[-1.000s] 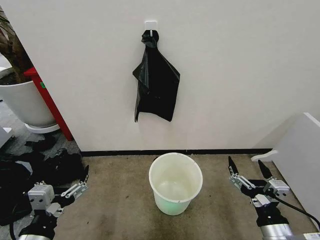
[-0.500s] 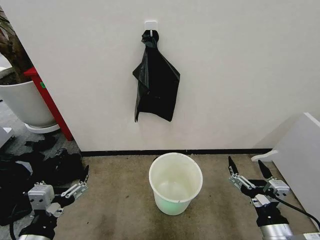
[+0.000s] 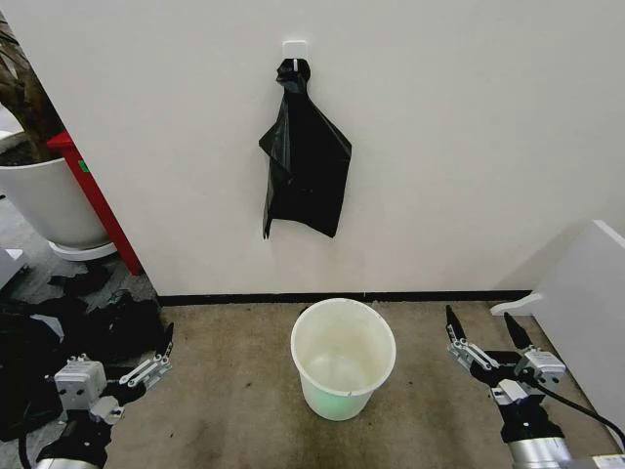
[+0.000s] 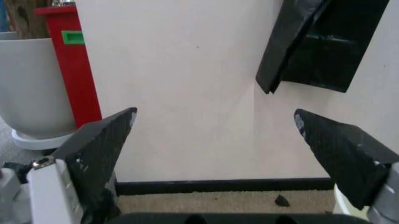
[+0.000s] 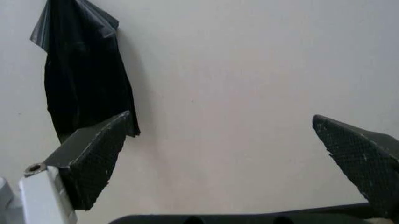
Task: Place the garbage bag over the trash bin.
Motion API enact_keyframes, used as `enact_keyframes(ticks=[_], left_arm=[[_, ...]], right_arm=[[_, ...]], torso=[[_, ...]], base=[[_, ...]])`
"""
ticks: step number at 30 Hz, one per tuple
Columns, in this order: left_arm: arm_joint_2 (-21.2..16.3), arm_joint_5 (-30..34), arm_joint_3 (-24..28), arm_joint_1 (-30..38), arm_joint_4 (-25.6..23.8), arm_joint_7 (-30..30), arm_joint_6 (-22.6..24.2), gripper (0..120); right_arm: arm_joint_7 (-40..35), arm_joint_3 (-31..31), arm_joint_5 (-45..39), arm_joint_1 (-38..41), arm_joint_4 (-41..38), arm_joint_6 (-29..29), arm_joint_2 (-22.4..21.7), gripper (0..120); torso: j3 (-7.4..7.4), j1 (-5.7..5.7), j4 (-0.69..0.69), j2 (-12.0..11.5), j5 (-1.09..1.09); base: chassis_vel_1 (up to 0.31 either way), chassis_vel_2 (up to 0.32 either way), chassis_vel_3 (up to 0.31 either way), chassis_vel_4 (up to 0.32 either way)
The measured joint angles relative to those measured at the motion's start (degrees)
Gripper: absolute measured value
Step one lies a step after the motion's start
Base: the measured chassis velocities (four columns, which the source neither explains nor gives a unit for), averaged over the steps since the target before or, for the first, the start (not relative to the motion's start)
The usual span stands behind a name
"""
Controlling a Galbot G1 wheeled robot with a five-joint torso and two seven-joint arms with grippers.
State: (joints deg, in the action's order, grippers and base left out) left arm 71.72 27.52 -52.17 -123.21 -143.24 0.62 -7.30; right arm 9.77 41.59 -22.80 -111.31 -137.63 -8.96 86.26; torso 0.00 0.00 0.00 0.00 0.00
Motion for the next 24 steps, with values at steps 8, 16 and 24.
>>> enact_keyframes(ticks=[8, 16, 24], left_arm=[[0.0, 0.0, 0.0, 0.0, 0.0, 0.0, 0.0, 100], [0.0, 0.0, 0.0, 0.0, 0.0, 0.0, 0.0, 100], [0.0, 0.0, 0.0, 0.0, 0.0, 0.0, 0.0, 100]], right_arm=[[0.0, 0.0, 0.0, 0.0, 0.0, 0.0, 0.0, 100], [0.0, 0.0, 0.0, 0.0, 0.0, 0.0, 0.0, 100], [0.0, 0.0, 0.0, 0.0, 0.0, 0.0, 0.0, 100]], torso=[[0.0, 0.0, 0.0, 0.0, 0.0], [0.0, 0.0, 0.0, 0.0, 0.0], [0.0, 0.0, 0.0, 0.0, 0.0]], base=[[0.0, 0.0, 0.0, 0.0], [0.0, 0.0, 0.0, 0.0], [0.0, 0.0, 0.0, 0.0]])
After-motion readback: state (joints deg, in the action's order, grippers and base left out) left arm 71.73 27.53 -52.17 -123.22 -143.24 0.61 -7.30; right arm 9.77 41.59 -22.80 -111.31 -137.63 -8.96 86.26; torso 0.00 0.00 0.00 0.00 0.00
